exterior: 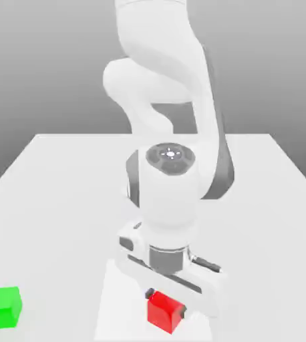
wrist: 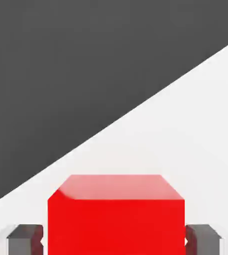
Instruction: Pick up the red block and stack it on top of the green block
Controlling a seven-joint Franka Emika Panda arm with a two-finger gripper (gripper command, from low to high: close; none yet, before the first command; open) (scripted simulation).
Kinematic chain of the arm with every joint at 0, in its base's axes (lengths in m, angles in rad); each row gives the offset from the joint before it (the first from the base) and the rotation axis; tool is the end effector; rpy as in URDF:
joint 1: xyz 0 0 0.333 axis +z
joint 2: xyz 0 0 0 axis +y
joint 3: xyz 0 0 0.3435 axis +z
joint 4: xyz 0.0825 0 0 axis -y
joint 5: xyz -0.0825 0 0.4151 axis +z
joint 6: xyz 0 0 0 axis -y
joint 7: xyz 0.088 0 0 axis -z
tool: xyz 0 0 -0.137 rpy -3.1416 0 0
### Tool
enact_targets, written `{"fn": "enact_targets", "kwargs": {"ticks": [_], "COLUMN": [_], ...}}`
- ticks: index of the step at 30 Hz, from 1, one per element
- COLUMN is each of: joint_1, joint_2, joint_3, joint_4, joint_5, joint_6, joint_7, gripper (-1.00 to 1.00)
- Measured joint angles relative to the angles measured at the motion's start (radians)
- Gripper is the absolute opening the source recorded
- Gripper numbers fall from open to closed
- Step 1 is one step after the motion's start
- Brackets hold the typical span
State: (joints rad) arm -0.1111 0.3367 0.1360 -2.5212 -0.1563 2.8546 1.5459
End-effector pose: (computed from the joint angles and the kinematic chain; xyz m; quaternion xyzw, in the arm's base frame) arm 0.4740 0.0249 0.1190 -0.7717 0.6360 -0.0009 0.0012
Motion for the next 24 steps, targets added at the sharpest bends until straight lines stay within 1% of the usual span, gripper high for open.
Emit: {"fn": "enact_targets", "kwargs": {"ticks": [3, 8, 17, 19, 21, 22, 24], "joint_1": [0.002, -0.03, -0.25, -0.302, -0.335, -0.341, -0.341], "joint_2": [0.009, -0.145, -0.144, -0.085, 0.001, 0.022, 0.022], "joint_3": [-0.003, 0.042, -0.169, -0.212, -0.225, -0.226, -0.226], "joint_4": [0.001, -0.023, 0.113, 0.157, 0.186, 0.192, 0.192], "joint_5": [-0.004, 0.072, 0.169, 0.198, 0.224, 0.23, 0.23], "joint_6": [0.007, -0.121, -0.252, -0.239, -0.183, -0.168, -0.168], "joint_7": [0.003, -0.052, 0.001, 0.012, 0.01, 0.008, 0.008], "gripper": [-1.0, -1.0, -1.0, -1.0, -1.0, 1.0, 1.0]}}
